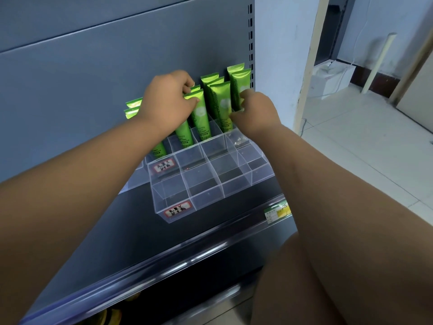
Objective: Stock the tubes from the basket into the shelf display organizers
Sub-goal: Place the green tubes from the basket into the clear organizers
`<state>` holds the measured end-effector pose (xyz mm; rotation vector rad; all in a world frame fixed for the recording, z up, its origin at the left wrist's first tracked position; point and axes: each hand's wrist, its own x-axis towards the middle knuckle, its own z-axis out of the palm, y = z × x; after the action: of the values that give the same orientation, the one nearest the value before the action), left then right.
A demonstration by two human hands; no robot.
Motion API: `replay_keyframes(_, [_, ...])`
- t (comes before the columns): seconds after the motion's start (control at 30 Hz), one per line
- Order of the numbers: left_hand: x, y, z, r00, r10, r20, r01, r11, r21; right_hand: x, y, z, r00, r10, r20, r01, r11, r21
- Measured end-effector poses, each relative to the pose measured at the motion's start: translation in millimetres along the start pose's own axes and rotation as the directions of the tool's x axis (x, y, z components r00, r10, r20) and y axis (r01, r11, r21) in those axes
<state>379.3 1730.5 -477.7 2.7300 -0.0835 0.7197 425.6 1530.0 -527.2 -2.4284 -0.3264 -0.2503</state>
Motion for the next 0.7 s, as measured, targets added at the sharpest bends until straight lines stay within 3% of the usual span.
replay_keyframes(0.23, [-40, 18, -36, 0.975, 0.049, -0.218, -0.034, 0.997, 0.075, -42, -29, -24, 0.994, -0.104, -0.042, 0.097, 0.984, -0.147])
replay_keyframes(0.33, [-73, 20, -50, 0.976, 0.015, -0.216, 0.029, 0.98, 0.199, -71, -64, -21, 0.969, -0.247, -0.008, 0.242, 0.955, -0.17])
replay_keyframes(0.5, [-131, -1, -78, 0.967, -0.121, -0.223, 0.193, 0.921, 0.34, -117, -119, 0, 0.883, -0.469, 0.001, 0.461, 0.869, -0.181])
replay_keyframes(0.7, [-230, -39, -149, 0.895, -0.355, -0.268, 0.436, 0.822, 0.366, -175, -177, 32, 0.824, -0.566, 0.025, 0.567, 0.822, -0.055])
